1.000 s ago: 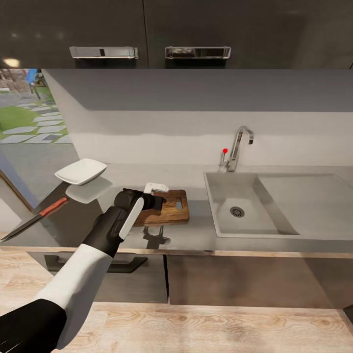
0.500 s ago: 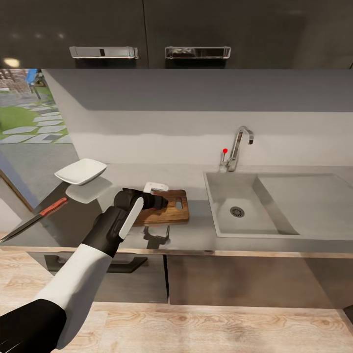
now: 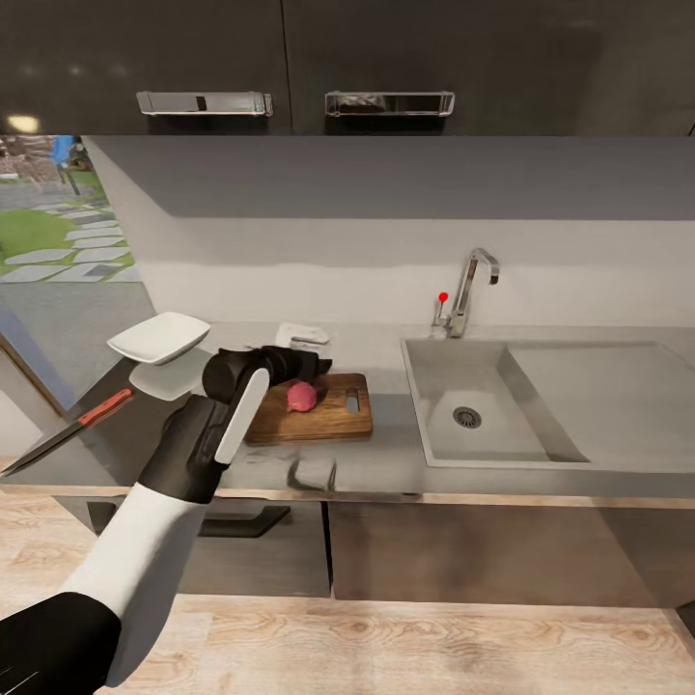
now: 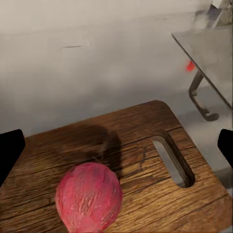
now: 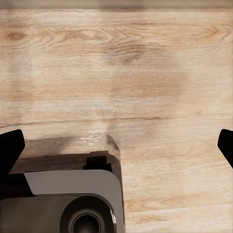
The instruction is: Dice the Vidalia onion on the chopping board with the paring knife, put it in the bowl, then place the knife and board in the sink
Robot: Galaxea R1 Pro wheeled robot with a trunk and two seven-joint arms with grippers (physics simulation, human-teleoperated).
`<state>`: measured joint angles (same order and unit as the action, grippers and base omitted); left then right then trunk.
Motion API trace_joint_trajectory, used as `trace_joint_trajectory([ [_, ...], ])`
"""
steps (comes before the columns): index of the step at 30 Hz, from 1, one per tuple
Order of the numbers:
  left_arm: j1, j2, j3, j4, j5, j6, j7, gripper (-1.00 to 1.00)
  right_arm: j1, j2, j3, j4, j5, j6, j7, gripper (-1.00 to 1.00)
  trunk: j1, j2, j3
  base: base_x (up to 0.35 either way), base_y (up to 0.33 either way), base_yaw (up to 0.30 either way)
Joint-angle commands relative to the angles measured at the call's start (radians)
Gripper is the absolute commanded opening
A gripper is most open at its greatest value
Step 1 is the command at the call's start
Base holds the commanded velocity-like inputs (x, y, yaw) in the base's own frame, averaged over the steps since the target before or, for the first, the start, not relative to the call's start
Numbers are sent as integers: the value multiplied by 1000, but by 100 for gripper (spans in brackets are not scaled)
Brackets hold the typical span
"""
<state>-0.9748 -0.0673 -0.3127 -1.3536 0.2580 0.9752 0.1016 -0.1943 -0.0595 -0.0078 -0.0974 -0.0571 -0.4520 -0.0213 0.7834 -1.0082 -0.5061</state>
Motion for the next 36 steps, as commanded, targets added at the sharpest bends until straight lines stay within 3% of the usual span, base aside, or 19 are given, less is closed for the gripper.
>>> trace_joint_trajectory([
  [1, -1, 1, -1, -18, 10, 6, 10, 100, -1, 0, 0, 1, -6, -4, 1, 100, 0, -1, -1, 0, 0, 0],
  [15, -1, 3, -5, -39, 10, 11, 10, 100, -1, 1, 0, 1, -6, -4, 1, 100, 0, -1, -1, -34, 0, 0],
  [26, 0, 8, -7, 21, 12, 9, 10, 100, -1, 1, -1, 1, -7, -4, 1, 100, 0, -1, -1, -303, 0, 0],
  [36, 0, 8, -7, 21, 12, 9, 10, 100, -1, 1, -1, 1, -7, -4, 1, 100, 0, -1, -1, -332, 0, 0],
])
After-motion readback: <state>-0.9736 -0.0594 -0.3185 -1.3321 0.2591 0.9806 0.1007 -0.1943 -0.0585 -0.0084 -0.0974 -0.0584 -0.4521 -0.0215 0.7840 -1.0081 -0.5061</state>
